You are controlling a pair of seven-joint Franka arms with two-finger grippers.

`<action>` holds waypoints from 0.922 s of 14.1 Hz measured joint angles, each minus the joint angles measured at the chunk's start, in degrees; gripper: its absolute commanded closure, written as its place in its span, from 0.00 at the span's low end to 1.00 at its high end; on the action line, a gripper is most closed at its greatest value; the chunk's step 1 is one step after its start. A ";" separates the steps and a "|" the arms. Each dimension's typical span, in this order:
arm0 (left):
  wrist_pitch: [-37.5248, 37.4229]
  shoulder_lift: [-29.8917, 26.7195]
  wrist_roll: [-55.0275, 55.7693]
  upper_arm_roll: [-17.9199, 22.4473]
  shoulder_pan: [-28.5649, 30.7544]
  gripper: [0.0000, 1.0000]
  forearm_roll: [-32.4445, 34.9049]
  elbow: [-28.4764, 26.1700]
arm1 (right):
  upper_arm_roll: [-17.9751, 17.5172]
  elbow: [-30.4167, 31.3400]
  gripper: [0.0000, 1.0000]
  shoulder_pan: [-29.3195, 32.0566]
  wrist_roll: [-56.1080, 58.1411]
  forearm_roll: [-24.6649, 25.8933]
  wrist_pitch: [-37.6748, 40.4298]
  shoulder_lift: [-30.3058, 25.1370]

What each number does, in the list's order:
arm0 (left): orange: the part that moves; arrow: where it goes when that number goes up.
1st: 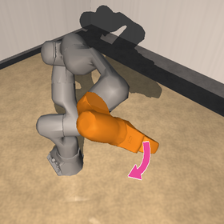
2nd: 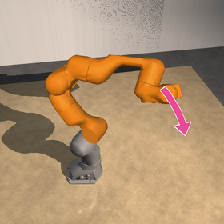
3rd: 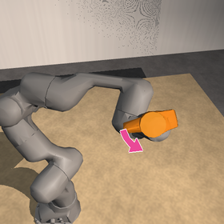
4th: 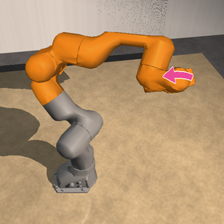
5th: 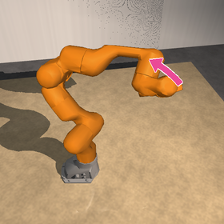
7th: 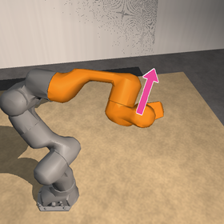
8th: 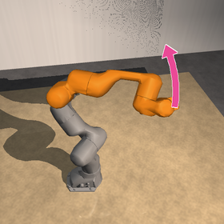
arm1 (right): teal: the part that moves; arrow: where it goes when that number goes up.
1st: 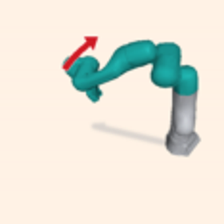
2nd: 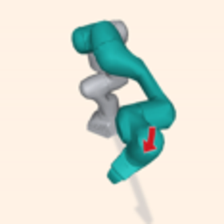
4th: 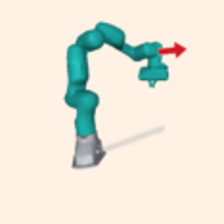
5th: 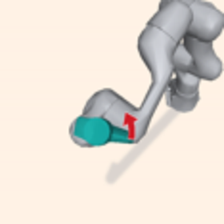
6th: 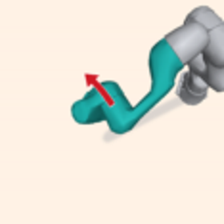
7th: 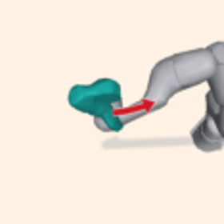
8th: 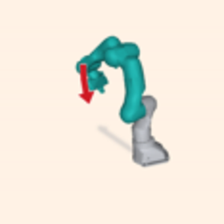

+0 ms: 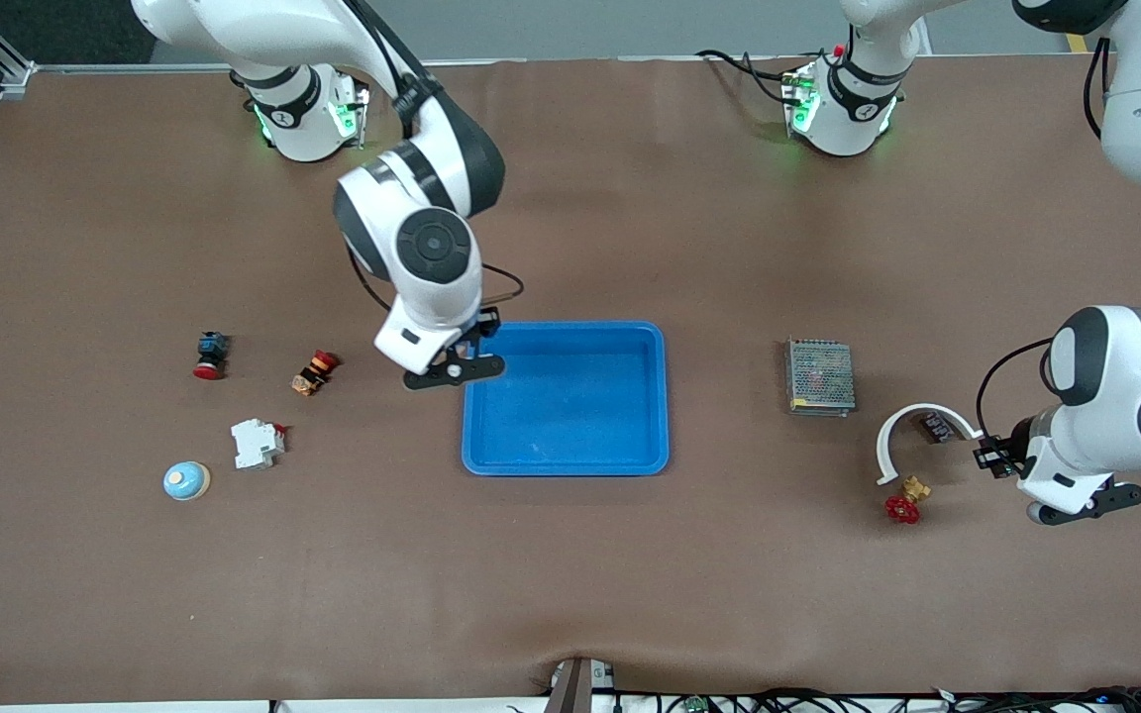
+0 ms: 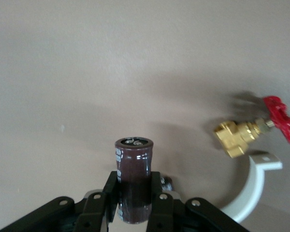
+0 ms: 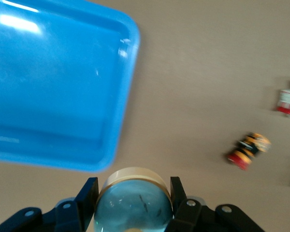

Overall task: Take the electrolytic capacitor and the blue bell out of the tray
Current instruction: 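Carry the capacitor toward the arc while the right gripper lifts the bell, then carry the bell toward the orange button while the left gripper holds the capacitor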

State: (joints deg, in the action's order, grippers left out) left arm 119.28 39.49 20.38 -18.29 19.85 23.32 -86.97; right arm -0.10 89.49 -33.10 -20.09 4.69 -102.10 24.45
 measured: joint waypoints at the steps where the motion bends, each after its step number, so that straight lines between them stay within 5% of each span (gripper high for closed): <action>1: 1.39 0.46 0.05 -0.01 -0.02 1.00 0.17 0.00 | 0.06 0.09 0.71 1.44 3.53 0.00 2.37 -1.65; 7: 8.81 4.22 0.11 -0.02 -0.12 1.00 0.57 -0.04 | 0.50 5.37 0.72 16.63 34.46 0.00 6.72 -11.67; 13: 11.13 6.08 0.27 0.86 -0.04 1.00 2.75 -0.03 | 0.62 11.61 0.72 32.42 61.93 -0.01 0.68 -13.44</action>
State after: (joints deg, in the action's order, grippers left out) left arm 130.41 45.57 20.65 -17.43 19.82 26.07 -87.00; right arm 0.52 101.09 -0.68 41.84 4.68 -101.41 11.02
